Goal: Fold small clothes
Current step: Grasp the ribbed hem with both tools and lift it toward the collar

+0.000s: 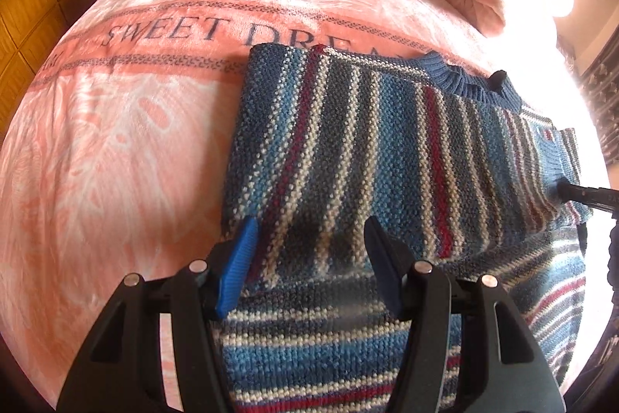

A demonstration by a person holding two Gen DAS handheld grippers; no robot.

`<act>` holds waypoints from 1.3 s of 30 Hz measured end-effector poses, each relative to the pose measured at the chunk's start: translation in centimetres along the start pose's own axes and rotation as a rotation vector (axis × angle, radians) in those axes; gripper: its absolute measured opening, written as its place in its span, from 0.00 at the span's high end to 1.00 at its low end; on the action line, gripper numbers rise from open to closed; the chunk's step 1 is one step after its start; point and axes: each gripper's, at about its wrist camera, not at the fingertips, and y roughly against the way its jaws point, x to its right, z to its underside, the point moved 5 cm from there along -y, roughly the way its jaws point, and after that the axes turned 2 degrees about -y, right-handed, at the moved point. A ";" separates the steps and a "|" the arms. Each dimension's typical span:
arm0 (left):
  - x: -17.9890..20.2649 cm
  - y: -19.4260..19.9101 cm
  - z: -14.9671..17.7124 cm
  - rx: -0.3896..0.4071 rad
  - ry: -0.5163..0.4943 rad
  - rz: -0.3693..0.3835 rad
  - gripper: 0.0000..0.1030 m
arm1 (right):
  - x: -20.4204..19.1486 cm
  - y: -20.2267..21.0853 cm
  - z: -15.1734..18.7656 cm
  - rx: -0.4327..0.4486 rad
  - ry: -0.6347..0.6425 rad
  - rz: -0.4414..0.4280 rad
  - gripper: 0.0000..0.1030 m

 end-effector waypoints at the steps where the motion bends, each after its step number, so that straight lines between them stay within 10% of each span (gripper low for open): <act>1: 0.0 1.0 0.5 -0.013 -0.004 0.001 0.45 | -0.2 1.4 0.5 0.007 0.016 -0.008 0.68; 9: -1.6 7.0 11.9 -0.263 0.059 0.037 0.41 | 0.4 10.4 11.4 -0.084 0.094 -0.003 0.43; 19: -1.7 8.6 23.4 -0.445 0.227 0.054 0.41 | 3.6 10.8 26.4 -0.236 -0.041 0.057 0.40; 39: -0.5 7.2 29.3 -0.535 0.402 0.131 0.44 | 5.3 5.7 33.3 -0.403 -0.216 0.041 0.44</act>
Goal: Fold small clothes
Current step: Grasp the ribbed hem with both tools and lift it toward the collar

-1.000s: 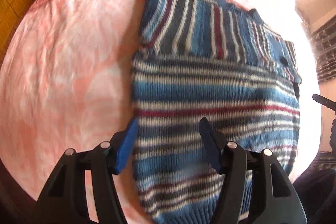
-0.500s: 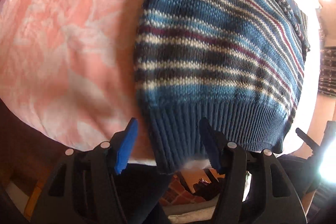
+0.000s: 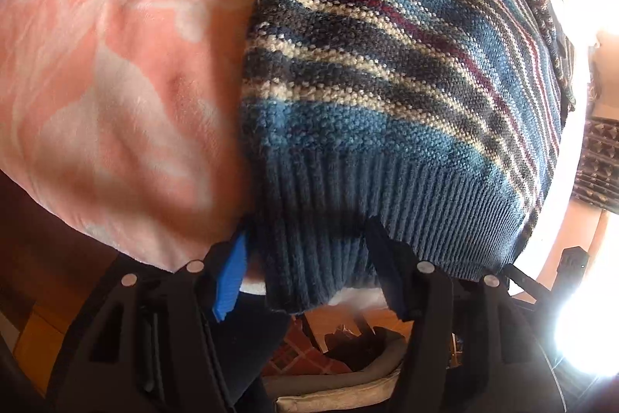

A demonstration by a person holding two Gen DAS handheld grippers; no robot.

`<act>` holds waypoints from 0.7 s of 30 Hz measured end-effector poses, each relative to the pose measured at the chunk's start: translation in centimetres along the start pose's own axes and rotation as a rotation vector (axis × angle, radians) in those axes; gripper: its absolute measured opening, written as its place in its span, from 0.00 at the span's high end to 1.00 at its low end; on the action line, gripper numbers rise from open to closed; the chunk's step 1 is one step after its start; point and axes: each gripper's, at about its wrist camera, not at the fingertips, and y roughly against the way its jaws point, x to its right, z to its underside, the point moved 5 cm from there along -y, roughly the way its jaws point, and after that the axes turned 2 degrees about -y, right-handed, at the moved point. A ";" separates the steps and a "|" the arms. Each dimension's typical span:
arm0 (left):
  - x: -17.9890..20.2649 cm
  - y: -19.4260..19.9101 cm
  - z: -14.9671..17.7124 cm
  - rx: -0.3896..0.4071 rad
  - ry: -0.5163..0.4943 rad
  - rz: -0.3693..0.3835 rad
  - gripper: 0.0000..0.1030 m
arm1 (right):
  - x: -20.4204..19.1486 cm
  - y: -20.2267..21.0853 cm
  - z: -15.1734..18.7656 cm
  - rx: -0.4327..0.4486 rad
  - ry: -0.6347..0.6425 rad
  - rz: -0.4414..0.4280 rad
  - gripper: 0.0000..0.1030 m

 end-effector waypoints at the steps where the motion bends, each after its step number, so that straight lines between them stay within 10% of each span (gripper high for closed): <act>1: 0.0 0.0 0.1 0.002 0.000 -0.002 0.44 | -0.1 0.0 -0.1 0.001 -0.003 -0.010 0.51; 4: 0.7 -0.4 0.5 0.008 0.000 0.014 0.59 | -0.6 -0.1 -0.2 0.002 -0.003 -0.046 0.78; 8: 0.9 -0.2 0.7 0.022 0.030 0.081 0.88 | -1.7 0.5 -0.3 0.029 0.045 -0.043 0.88; 21: 3.9 8.2 -2.5 0.267 0.006 0.343 0.90 | -2.1 9.2 -3.8 0.215 -0.042 -0.351 0.91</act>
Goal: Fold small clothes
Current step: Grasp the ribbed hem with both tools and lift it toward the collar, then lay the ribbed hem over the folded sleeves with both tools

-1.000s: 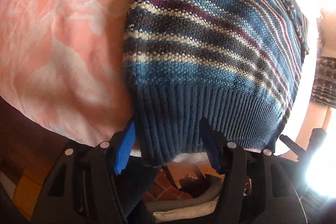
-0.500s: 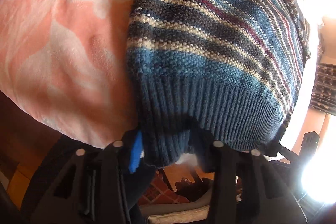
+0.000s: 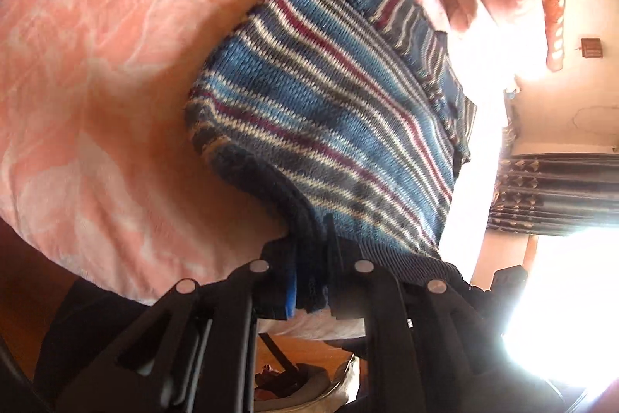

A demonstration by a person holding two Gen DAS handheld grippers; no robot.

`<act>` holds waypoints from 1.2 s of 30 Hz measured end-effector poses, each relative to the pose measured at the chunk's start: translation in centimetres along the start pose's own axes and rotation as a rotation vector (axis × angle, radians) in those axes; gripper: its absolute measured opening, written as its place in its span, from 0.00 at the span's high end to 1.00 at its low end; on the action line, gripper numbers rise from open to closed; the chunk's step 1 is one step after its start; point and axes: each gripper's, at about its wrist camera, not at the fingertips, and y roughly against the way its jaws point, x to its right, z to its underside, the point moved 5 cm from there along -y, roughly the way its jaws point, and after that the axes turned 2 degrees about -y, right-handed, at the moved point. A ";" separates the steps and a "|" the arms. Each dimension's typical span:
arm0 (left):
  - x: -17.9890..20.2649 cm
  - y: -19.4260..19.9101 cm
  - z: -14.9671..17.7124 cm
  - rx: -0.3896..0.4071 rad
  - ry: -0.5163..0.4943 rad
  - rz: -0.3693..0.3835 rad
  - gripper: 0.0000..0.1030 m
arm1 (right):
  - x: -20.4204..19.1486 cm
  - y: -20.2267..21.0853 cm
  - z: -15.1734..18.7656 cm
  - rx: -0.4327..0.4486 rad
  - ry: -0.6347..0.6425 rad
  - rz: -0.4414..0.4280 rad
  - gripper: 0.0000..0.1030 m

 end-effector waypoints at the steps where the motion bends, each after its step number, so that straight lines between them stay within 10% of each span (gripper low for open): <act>1: 0.4 0.1 -0.6 0.011 -0.005 0.001 0.90 | -0.4 0.5 -0.8 0.011 -0.001 -0.007 0.91; 23: 3.0 -8.4 -14.2 -0.014 -0.041 -0.121 0.85 | 0.5 -4.9 -15.3 -0.031 -0.098 0.082 0.90; 34: 0.9 -6.6 -15.5 -0.059 0.107 0.079 0.81 | 2.3 -5.2 -16.2 -0.056 -0.192 0.033 0.77; 36: 0.3 -5.7 -15.7 -0.030 0.100 0.046 0.74 | 2.7 -4.6 -16.3 -0.039 -0.208 0.048 0.59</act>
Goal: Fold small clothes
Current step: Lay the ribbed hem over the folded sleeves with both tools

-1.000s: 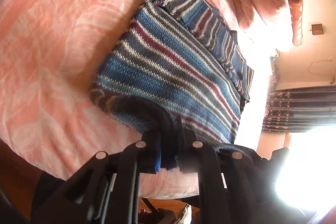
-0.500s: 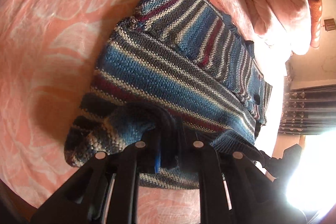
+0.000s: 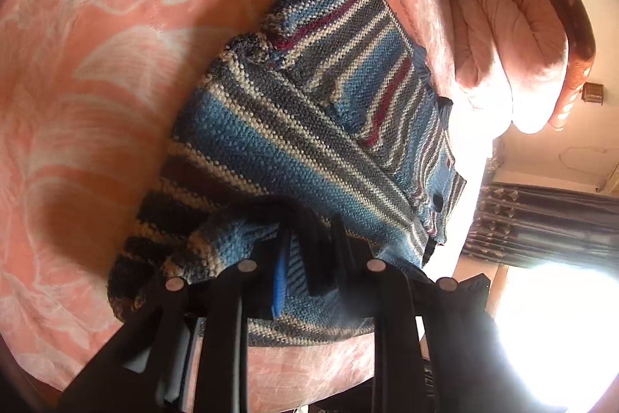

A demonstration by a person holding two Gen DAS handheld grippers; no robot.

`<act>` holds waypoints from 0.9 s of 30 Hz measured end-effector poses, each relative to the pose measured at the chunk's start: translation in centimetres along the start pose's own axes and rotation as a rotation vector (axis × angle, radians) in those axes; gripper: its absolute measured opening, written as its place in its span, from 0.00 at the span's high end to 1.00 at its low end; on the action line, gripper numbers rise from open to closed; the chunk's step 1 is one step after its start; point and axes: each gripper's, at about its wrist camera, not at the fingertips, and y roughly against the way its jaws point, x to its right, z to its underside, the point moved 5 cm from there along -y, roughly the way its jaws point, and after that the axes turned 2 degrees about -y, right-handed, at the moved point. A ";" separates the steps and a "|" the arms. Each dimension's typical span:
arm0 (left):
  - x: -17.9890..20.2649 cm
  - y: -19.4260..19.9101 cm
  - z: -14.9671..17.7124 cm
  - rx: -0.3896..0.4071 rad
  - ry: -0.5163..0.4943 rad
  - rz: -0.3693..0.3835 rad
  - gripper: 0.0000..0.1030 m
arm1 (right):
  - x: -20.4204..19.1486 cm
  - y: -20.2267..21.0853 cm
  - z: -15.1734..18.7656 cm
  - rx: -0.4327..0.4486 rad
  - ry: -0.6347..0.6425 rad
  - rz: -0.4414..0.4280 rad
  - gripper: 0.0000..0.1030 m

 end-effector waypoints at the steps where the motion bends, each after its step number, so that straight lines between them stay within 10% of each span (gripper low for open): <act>1: -0.4 0.5 -0.2 0.017 -0.003 -0.022 0.71 | 0.2 0.5 -0.2 0.022 -0.006 0.010 0.55; 5: -0.7 2.4 -0.9 0.094 -0.041 -0.087 0.68 | 0.3 2.8 -1.0 0.088 0.001 -0.003 0.55; 10: 3.7 1.9 -0.3 0.119 -0.414 -0.251 0.59 | -2.0 3.8 -0.8 0.113 0.090 -0.021 0.55; 18: 5.3 -2.8 1.7 0.048 -0.721 -0.404 0.56 | -5.1 3.0 0.5 0.112 0.281 0.070 0.53; 27: 4.4 -6.4 1.8 -0.035 -0.819 -0.478 0.51 | -7.3 1.4 1.7 0.116 0.503 0.219 0.48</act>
